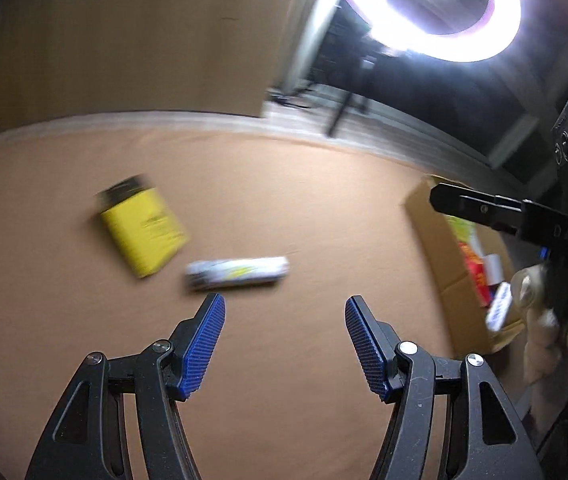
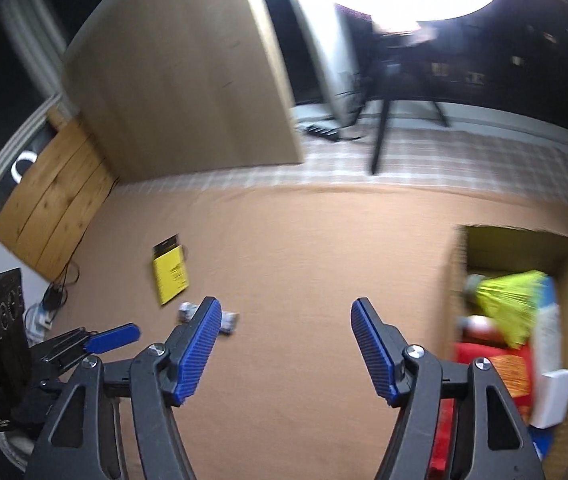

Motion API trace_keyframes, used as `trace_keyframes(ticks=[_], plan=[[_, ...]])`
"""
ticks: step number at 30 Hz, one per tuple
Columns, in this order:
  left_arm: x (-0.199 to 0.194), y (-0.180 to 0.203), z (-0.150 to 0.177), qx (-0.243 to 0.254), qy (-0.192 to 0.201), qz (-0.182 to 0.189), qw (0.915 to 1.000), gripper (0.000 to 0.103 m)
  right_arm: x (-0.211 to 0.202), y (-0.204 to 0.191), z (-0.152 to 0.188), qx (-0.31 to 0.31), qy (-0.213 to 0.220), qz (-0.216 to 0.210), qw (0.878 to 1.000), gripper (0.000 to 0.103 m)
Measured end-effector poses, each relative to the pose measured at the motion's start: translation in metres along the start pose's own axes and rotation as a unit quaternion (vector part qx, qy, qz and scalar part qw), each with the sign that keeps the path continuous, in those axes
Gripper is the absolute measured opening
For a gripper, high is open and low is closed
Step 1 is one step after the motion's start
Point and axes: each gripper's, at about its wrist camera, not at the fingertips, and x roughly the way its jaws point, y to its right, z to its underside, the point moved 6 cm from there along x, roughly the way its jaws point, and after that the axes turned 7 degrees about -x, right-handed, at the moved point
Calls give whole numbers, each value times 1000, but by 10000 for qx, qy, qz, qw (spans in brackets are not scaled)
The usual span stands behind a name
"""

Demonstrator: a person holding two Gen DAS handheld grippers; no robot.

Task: Organize objects
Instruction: 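Release the shuttlecock into the box and withdraw the left tool, then reach the right tool to the yellow card and grasp it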

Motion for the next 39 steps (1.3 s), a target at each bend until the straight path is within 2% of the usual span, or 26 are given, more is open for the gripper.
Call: trace_keyframes(ticks=[5, 9, 13, 17, 25, 29, 39], plan=[[-30, -78, 25, -520, 131, -316, 9981, 70, 45, -50, -9, -258, -395, -241, 9986, 64], [-49, -122, 44, -734, 122, -502, 9960, 74, 79, -85, -15, -457, -639, -441, 9959, 64], [-69, -161, 65, -987, 40, -538, 9937, 81, 113, -116, -23, -900, -787, -389, 9921, 65], [-79, -193, 82, -1205, -87, -599, 9909, 81, 144, -139, -23, -1344, -1070, -349, 9845, 66], [-98, -229, 91, -1479, 5, -556, 9874, 82, 178, -161, -26, -1774, -1342, -199, 9747, 66], [-99, -234, 89, -1548, 52, -563, 9863, 81, 188, -168, -22, -2050, -1485, -35, 9674, 66], [-99, -238, 89, -1571, 40, -547, 9861, 81, 205, -165, -22, -2207, -1682, 153, 9606, 66]])
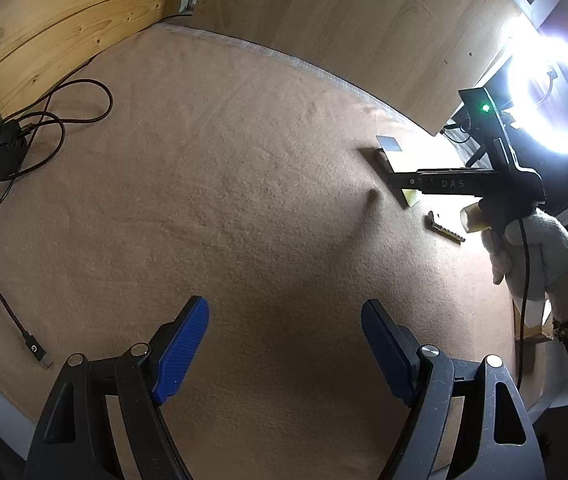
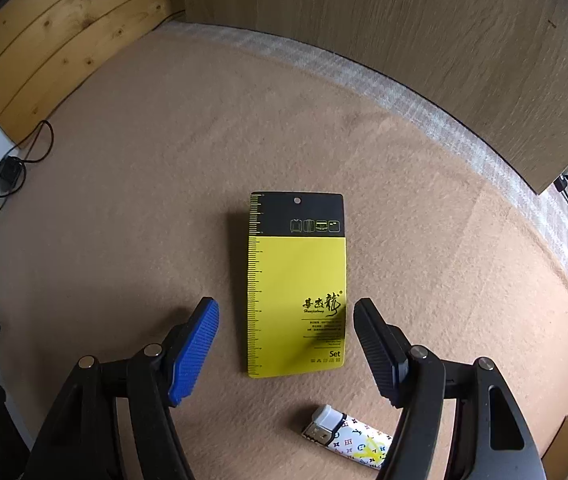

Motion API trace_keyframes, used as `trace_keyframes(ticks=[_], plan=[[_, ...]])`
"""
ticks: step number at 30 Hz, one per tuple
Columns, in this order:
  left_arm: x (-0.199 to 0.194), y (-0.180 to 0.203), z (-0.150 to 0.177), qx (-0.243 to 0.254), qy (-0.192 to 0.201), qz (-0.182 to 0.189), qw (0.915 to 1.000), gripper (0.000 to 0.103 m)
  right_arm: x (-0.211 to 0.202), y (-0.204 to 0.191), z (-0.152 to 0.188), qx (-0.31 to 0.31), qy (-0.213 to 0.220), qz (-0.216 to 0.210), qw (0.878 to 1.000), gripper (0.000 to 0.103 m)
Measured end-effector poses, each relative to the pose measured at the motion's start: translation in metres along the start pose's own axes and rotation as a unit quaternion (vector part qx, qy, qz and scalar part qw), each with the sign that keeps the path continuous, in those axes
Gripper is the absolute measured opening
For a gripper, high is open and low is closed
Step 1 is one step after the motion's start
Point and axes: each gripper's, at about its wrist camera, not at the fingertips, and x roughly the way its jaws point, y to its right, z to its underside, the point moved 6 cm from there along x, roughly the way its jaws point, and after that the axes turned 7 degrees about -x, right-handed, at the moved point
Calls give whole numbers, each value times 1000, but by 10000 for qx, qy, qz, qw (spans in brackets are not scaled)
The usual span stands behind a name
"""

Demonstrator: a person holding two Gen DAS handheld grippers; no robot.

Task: Organize objects
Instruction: 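Reach the right tool to the yellow card and grasp it, then carry the yellow card with the right tool into the box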

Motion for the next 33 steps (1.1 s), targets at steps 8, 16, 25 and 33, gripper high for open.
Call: trace_keyframes(ticks=[8, 16, 25, 33], plan=[[-1, 2, -2, 24, 33, -22, 10000, 81, 3, 4, 3, 66, -64, -32, 10000, 66], [3, 4, -5, 80, 14, -51, 10000, 81, -1, 7, 8, 124, -44, -96, 9999, 46], [6, 9, -7, 172, 17, -75, 9998, 81, -26, 14, 15, 329, 199, -123, 9992, 46], [8, 38, -7, 374, 29, -13, 9993, 81, -70, 50, 39, 735, 433, -83, 9963, 46]])
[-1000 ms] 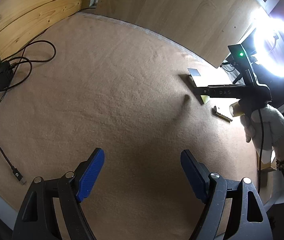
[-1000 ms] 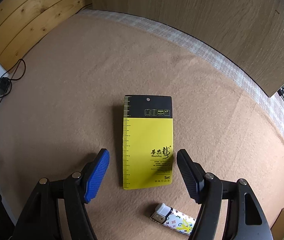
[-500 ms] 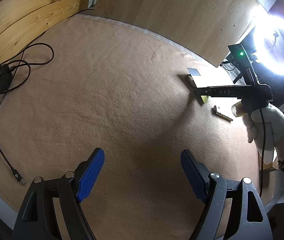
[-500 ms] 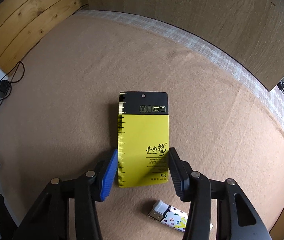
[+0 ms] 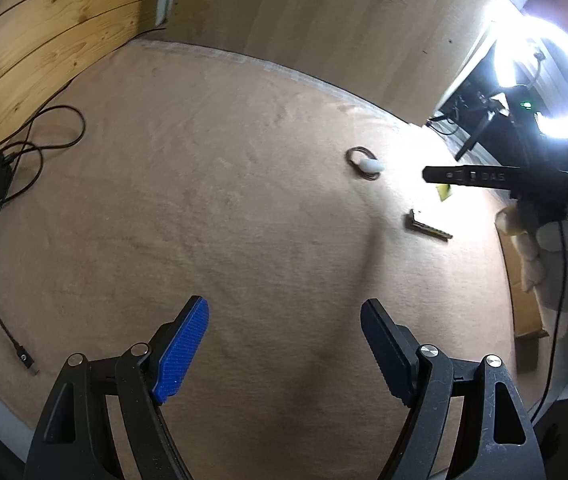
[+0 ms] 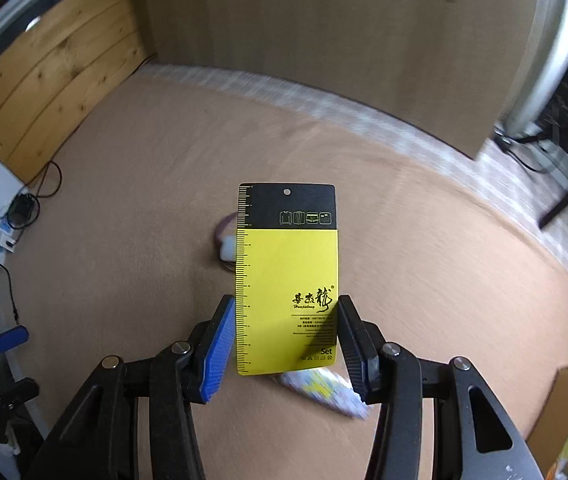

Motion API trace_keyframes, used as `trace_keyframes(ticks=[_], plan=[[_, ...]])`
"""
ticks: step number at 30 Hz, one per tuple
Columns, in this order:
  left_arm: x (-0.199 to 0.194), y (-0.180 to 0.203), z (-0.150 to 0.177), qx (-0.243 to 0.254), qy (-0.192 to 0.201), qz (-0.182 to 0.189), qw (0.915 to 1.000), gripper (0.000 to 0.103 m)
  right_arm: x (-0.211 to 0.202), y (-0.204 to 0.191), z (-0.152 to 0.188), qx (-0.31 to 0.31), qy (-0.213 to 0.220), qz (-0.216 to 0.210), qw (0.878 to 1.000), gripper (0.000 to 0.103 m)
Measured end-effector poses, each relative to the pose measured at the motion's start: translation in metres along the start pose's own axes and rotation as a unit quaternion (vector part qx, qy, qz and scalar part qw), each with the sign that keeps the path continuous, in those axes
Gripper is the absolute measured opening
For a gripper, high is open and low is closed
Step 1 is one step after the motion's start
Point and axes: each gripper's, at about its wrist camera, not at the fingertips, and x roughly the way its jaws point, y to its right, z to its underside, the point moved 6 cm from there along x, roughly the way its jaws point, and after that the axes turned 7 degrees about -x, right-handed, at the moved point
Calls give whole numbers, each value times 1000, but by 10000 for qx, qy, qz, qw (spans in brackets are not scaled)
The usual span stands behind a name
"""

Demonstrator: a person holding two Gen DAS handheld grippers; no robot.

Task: Organize objects
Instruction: 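Carry the yellow card with the right tool into the box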

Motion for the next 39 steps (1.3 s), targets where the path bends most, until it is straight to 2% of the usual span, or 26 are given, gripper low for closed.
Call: trace_keyframes(ticks=[6, 14, 23, 29, 39], plan=[[5, 33, 5, 268, -47, 66, 9996, 81, -31, 41, 27, 352, 108, 167, 9992, 46], [16, 81, 11, 612, -130, 193, 9979, 81, -86, 115, 102, 1064, 228, 607, 9922, 46], [29, 136, 20, 995, -202, 319, 9943, 81, -113, 189, 176, 1750, 100, 1039, 9790, 46], [32, 154, 24, 1115, -216, 330, 9930, 81, -121, 221, 203, 2046, 75, 1180, 9717, 46], [34, 159, 27, 1149, -224, 278, 9927, 81, -126, 239, 220, 2251, 130, 1282, 9658, 47]])
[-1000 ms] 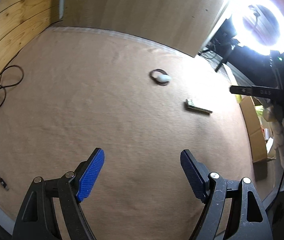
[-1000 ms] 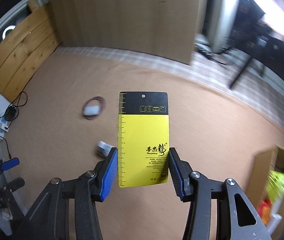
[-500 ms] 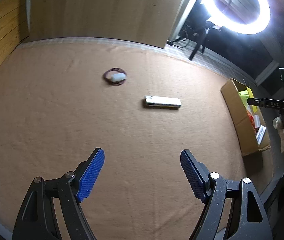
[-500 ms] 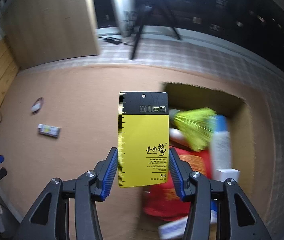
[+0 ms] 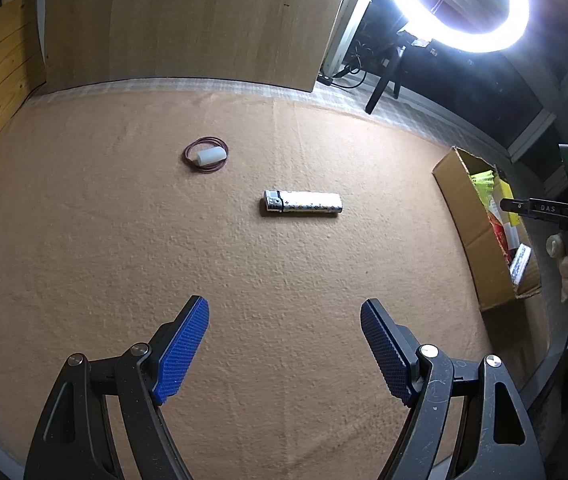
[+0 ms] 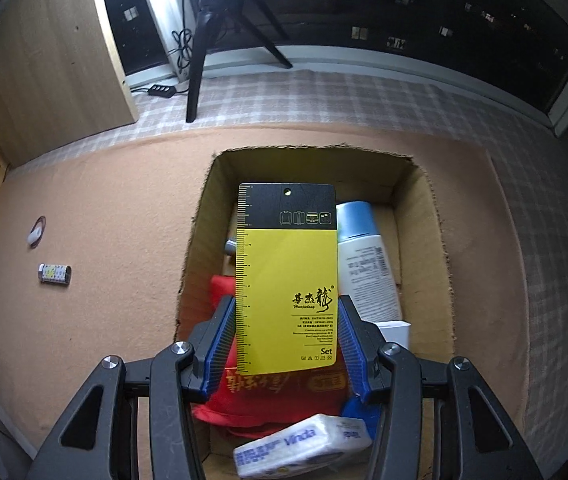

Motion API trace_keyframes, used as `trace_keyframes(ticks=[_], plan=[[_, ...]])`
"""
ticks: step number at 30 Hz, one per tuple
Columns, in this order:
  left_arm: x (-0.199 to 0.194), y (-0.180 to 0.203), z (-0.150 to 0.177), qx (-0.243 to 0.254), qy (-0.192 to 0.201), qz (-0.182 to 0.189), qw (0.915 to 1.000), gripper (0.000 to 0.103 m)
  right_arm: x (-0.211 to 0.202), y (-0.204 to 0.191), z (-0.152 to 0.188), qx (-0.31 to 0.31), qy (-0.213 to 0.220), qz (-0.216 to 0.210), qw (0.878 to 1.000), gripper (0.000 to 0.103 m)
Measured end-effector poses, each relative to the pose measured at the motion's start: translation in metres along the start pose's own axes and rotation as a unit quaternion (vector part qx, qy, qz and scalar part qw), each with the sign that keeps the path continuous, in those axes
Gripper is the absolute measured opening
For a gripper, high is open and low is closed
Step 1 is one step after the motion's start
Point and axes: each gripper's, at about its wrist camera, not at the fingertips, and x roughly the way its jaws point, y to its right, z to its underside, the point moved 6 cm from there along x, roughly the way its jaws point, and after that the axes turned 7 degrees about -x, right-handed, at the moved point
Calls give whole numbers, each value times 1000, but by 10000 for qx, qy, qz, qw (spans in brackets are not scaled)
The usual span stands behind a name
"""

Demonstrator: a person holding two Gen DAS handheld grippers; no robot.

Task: Organize objects
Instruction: 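Carry the yellow card with the right tool into the box, then release the yellow card in the box and withdraw the right tool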

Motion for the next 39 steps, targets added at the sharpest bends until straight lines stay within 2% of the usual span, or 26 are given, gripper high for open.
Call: trace_keyframes(ticks=[3, 9, 13, 25, 33, 38, 39], plan=[[1, 1, 1, 26, -3, 8, 10000, 81, -3, 4, 0, 39, 39, 51, 10000, 57], [0, 2, 0, 93, -2, -2, 10000, 81, -12, 4, 0, 156, 204, -11, 9997, 57], [0, -3, -4, 106, 25, -52, 9999, 81, -22, -6, -1, 288, 395, -233, 9985, 57], [4, -31, -42, 138, 154, -251, 9995, 81, -38, -93, -5, -27, 722, -1038, 9920, 58], [20, -46, -81, -222, 259, -164, 9993, 81, -26, -153, -3, -200, 665, -1432, 9873, 59], [36, -53, -111, -277, 268, -121, 9992, 72, -16, -177, -3, -217, 543, -1677, 9841, 59], [41, -54, -117, -298, 252, -81, 9992, 67, -13, -180, -3, -218, 518, -1704, 9838, 58]])
